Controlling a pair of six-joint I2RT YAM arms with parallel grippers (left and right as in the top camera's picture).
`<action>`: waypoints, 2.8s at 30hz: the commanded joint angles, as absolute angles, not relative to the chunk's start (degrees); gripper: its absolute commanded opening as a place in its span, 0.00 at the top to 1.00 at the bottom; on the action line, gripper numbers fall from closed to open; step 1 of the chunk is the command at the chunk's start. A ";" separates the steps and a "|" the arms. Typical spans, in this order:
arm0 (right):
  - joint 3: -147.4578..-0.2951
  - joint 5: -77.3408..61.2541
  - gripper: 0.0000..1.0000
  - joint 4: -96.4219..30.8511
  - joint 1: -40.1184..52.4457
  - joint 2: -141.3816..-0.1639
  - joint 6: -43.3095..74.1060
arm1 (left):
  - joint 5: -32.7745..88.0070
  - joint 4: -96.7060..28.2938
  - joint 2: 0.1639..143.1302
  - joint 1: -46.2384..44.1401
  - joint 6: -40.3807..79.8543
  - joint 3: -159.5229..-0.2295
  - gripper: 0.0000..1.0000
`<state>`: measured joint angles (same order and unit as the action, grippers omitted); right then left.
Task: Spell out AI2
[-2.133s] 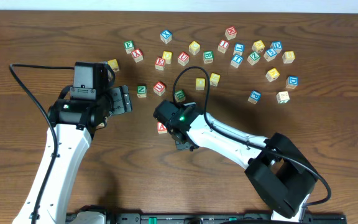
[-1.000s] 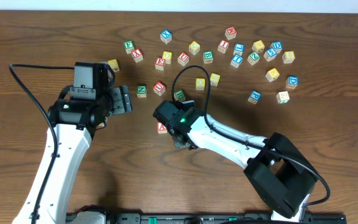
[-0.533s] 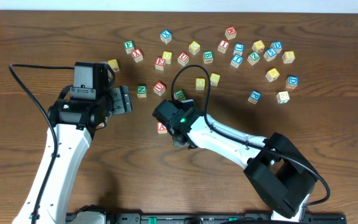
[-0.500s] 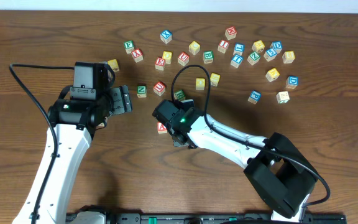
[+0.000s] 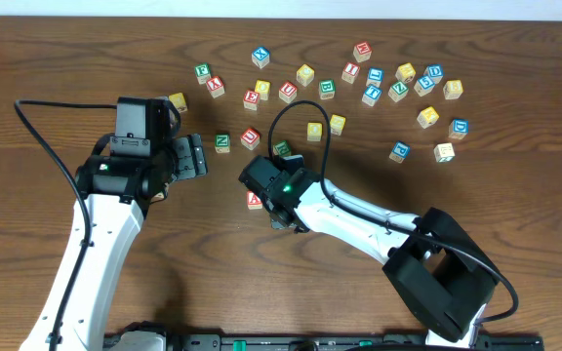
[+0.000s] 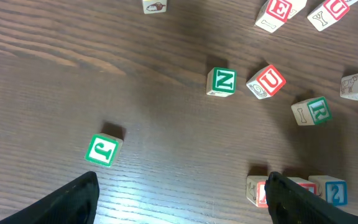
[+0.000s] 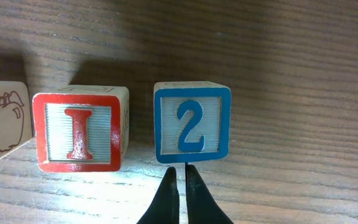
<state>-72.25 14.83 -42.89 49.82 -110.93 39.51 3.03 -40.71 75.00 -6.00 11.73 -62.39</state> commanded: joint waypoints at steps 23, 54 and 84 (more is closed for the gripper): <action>-71.90 17.37 0.99 -50.63 49.95 -101.38 42.46 | 2.33 -40.91 75.22 -5.69 10.98 -63.33 0.16; -72.82 19.25 0.64 -45.19 29.28 -87.66 22.72 | 2.33 -40.75 78.24 -5.89 10.94 -61.56 0.33; -72.75 19.27 0.01 -47.64 21.30 -84.60 22.00 | -3.14 -36.53 93.38 -21.67 20.40 -56.34 0.92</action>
